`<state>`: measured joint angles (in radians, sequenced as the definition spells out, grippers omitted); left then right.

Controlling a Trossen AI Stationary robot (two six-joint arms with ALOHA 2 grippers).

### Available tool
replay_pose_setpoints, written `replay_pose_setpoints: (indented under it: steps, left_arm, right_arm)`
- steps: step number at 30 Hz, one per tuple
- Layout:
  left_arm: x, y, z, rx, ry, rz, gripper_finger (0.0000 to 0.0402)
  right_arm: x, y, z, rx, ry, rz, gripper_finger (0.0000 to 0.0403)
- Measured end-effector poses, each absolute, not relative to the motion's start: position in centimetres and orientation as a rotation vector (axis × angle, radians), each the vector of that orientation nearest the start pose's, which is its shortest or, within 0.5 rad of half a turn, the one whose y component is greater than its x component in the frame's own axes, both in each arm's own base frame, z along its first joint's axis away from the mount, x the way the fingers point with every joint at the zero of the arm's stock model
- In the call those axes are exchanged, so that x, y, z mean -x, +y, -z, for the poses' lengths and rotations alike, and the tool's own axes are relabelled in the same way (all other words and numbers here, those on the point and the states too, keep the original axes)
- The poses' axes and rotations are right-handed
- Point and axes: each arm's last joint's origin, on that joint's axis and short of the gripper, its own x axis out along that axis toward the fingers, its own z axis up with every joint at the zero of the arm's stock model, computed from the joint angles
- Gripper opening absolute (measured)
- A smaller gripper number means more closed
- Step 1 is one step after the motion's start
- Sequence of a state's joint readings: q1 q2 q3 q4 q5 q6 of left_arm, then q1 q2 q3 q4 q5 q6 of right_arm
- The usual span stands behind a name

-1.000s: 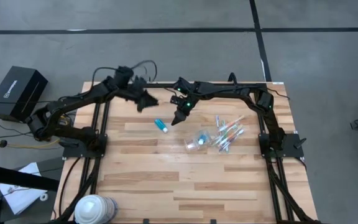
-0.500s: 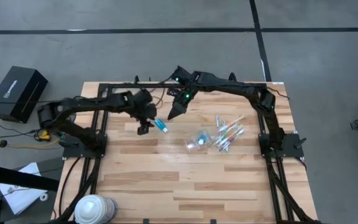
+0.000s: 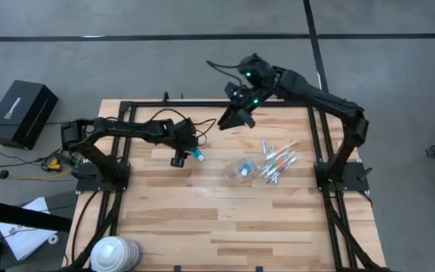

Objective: Pick & Place toothbrushing station
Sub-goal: Put the blue mouthwash into the transparent organizer

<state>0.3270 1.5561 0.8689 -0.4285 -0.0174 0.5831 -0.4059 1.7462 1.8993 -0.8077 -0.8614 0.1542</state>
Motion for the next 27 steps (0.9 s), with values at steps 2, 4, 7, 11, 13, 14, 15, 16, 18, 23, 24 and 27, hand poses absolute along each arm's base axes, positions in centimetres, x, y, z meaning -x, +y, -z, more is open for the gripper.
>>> replay_pose_setpoints:
  steps: [2,4,7,11,13,14,15,16,18,23,24,27]
  left_arm:
    - [-27.3,9.1,-18.0,-0.428,1.130,0.050,0.0166]
    - [-27.4,9.1,-18.2,-0.479,1.118,0.074,0.0166]
    - [-27.6,9.2,-17.7,-0.520,1.138,0.113,0.0166]
    - [-27.7,9.4,-16.6,-0.541,1.187,0.127,0.0162]
    - [-27.9,9.4,-16.0,-0.538,1.199,0.134,0.0159]
    - [-28.0,9.5,-15.7,-0.536,1.208,0.139,0.0159]
    - [-28.1,9.5,-15.4,-0.534,1.216,0.144,0.0159]
    - [-28.2,9.5,-15.0,-0.531,1.224,0.148,0.0159]
    - [-28.5,9.6,-14.4,-0.533,1.232,0.151,0.0158]
    - [-28.9,9.8,-13.2,-0.571,1.253,0.174,0.0158]
    - [-28.9,9.8,-13.1,-0.571,1.256,0.175,0.0158]
    - [-28.9,10.1,-13.0,-0.563,1.255,0.170,0.0158]
  right_arm:
    - [-34.1,-12.5,-41.4,-0.532,0.551,-0.392,0.0158]
    - [-33.6,-12.4,-41.8,-0.527,0.541,-0.390,0.0161]
    - [-33.6,-12.4,-41.9,-0.527,0.539,-0.389,0.0163]
    - [-33.7,-12.1,-41.9,-0.524,0.542,-0.400,0.0163]
    - [-34.0,-12.0,-41.7,-0.523,0.543,-0.408,0.0162]
    - [-34.1,-12.0,-41.6,-0.524,0.546,-0.409,0.0162]
    - [-34.2,-11.9,-41.5,-0.524,0.548,-0.411,0.0162]
    - [-34.2,-11.8,-41.5,-0.523,0.549,-0.415,0.0162]
    - [-34.2,-11.7,-41.6,-0.518,0.544,-0.420,0.0164]
    - [-34.2,-11.8,-41.6,-0.520,0.544,-0.420,0.0164]
    - [-34.2,-11.8,-41.6,-0.520,0.544,-0.420,0.0164]
    - [-34.2,-11.8,-41.6,-0.521,0.545,-0.420,0.0162]
